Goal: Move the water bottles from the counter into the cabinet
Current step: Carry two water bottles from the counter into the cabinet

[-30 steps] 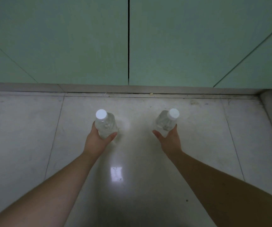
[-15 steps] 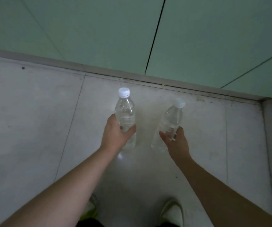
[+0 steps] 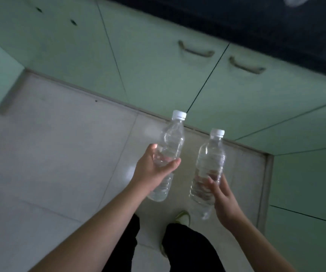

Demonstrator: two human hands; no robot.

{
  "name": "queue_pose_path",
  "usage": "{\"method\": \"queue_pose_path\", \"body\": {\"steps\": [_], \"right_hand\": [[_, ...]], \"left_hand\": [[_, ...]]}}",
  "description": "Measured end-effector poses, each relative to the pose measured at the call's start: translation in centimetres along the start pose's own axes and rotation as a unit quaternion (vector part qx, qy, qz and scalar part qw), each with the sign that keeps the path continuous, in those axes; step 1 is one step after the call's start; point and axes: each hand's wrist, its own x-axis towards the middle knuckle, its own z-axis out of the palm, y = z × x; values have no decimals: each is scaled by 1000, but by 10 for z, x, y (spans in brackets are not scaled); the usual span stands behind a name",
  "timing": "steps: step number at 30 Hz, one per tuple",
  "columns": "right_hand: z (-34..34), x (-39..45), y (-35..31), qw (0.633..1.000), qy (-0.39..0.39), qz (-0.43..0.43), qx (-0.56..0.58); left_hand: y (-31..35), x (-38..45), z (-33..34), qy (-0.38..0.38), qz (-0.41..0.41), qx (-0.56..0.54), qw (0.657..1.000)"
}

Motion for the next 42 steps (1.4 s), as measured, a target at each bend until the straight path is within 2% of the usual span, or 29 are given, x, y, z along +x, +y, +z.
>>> {"method": "queue_pose_path", "body": {"steps": [2, 5, 11, 17, 19, 26, 31, 34, 37, 42], "right_hand": [[5, -31, -48, 1000, -6, -11, 16], [19, -71, -105, 999, -3, -17, 41], [34, -110, -162, 996, -80, 12, 23], [84, -121, -179, 976, -214, 21, -28], [105, -121, -177, 968, -247, 26, -47], [206, -131, -193, 963, -232, -10, -139], [293, -138, -208, 953, -262, -37, -148], [345, -144, -212, 951, -281, -20, -126], [391, -150, -216, 942, -311, -17, -125], [458, -151, -228, 915, -373, -20, -152]], "left_hand": [[49, -38, -12, -5, -8, -46, 999], [99, -89, -26, 37, -51, -124, 990], [129, -167, -54, 112, -107, -249, 956], [116, -219, -90, 79, -143, -363, 917], [108, -232, -104, 90, -140, -382, 909], [77, -266, -186, 155, -108, -346, 919], [58, -284, -267, 206, -52, -318, 924], [44, -294, -310, 223, -43, -318, 921], [32, -305, -348, 233, -33, -344, 909], [18, -322, -403, 272, -12, -412, 870]]}}
